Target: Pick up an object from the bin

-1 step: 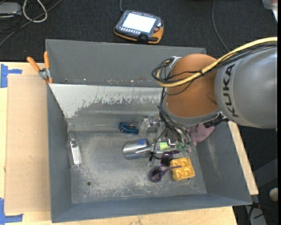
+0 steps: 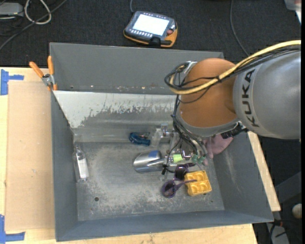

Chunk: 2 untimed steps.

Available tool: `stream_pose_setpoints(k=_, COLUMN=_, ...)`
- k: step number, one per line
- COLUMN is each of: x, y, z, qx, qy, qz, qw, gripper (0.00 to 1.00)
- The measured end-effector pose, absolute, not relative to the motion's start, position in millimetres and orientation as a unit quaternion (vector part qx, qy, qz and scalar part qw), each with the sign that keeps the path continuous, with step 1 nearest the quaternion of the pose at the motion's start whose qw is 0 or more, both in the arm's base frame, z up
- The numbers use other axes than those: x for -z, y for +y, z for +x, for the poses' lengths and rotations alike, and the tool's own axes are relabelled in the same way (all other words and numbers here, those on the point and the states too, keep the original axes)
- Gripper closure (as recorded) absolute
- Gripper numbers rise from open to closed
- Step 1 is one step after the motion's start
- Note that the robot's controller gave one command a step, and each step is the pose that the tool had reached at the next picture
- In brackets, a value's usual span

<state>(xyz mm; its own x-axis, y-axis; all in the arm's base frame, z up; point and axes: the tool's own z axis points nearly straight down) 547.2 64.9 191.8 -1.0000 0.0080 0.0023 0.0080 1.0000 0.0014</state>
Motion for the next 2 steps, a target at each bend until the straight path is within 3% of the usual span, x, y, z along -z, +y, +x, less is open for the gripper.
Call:
stream_pose_setpoints(k=1, x=-168, y=19, z=537.0, qx=0.000, qy=-1.000, qz=-0.007, qw=0.004, gripper=0.00)
stream_pose_setpoints(k=2, x=-161, y=6, z=517.4, qx=0.002, qy=-1.000, qz=-0.016, qw=0.002, gripper=0.00)
